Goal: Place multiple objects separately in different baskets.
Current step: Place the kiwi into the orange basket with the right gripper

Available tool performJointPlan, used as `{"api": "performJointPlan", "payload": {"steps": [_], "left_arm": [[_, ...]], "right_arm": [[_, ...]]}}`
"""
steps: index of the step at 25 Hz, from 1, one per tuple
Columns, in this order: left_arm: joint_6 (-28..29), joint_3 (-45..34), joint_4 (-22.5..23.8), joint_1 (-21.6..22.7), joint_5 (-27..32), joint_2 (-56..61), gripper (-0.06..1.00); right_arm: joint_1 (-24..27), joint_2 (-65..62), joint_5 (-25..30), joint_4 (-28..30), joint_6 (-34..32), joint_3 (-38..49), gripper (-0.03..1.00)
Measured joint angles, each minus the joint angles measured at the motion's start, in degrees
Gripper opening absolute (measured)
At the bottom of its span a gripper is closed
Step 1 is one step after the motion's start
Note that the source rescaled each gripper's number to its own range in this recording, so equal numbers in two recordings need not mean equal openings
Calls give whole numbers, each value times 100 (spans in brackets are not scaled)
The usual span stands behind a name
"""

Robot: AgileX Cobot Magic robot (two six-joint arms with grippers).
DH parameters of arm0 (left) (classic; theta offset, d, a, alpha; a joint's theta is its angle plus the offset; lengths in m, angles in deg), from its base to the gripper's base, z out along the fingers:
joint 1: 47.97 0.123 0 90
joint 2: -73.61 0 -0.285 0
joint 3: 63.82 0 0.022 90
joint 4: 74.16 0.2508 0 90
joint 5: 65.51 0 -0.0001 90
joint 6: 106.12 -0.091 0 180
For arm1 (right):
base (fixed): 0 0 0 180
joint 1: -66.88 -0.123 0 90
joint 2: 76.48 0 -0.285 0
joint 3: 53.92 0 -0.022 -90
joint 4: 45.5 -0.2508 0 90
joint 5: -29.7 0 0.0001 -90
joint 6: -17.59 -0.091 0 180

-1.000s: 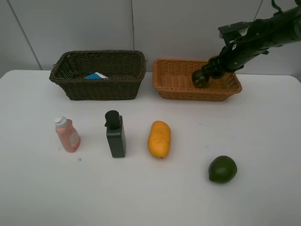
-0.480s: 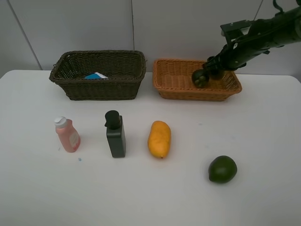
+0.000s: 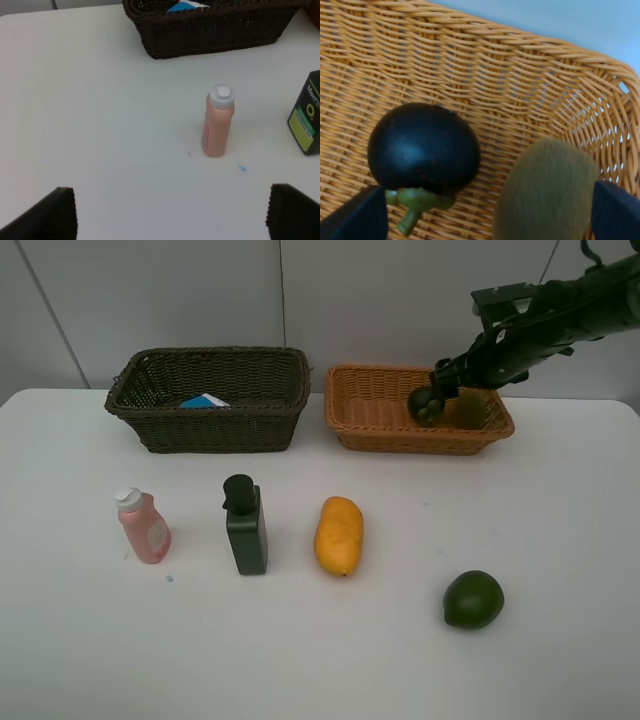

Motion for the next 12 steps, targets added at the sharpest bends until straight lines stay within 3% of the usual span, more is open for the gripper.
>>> {"api": "performJointPlan", "payload": {"steps": [12], "left_arm": [[0, 0, 0, 0, 0, 0, 100]], "right_arm": [[0, 0, 21, 0, 0, 0, 98]]}}
